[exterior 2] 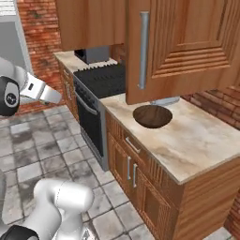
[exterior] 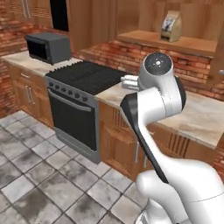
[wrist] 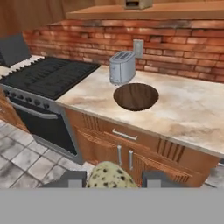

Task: Pick the egg and butter from the fridge and place them by the bowl for mixing.

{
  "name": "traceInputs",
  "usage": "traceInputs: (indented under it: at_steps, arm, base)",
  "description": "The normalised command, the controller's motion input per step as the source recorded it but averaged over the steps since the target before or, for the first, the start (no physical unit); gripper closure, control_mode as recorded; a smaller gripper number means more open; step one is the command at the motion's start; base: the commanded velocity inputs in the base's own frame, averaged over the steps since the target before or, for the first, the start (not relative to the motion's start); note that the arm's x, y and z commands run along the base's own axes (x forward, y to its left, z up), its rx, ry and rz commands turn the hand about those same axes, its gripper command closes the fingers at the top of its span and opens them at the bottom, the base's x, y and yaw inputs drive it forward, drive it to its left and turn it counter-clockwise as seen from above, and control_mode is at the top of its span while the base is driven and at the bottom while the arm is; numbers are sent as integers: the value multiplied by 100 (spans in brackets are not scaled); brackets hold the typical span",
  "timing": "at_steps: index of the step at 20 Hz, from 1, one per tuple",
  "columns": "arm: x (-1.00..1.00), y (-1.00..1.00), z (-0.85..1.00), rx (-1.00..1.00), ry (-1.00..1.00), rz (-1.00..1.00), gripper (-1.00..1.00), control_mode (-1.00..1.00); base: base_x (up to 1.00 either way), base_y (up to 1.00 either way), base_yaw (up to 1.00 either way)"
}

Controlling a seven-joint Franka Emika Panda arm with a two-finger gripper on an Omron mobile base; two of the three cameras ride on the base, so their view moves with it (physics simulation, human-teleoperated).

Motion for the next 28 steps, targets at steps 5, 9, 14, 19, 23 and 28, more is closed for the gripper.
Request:
traceInputs:
  at_steps: [5, 9, 14, 19, 23, 28]
  arm:
    - [0, 0, 0, 0, 0, 0, 100, 100]
    - [0, 0, 0, 0, 0, 0, 100, 100]
    - [0, 0, 0, 0, 0, 0, 100, 100]
    - [0, 0, 0, 0, 0, 0, 100, 100]
    - [0, 0, 0, 0, 0, 0, 100, 100]
    - [0, 0, 0, 0, 0, 0, 100, 100]
  base:
    - [29, 78, -72]
    - [2, 43, -80]
    - [0, 36, -80]
    - [1, 11, -25]
    - [7, 17, 0]
    - [31, 64, 0]
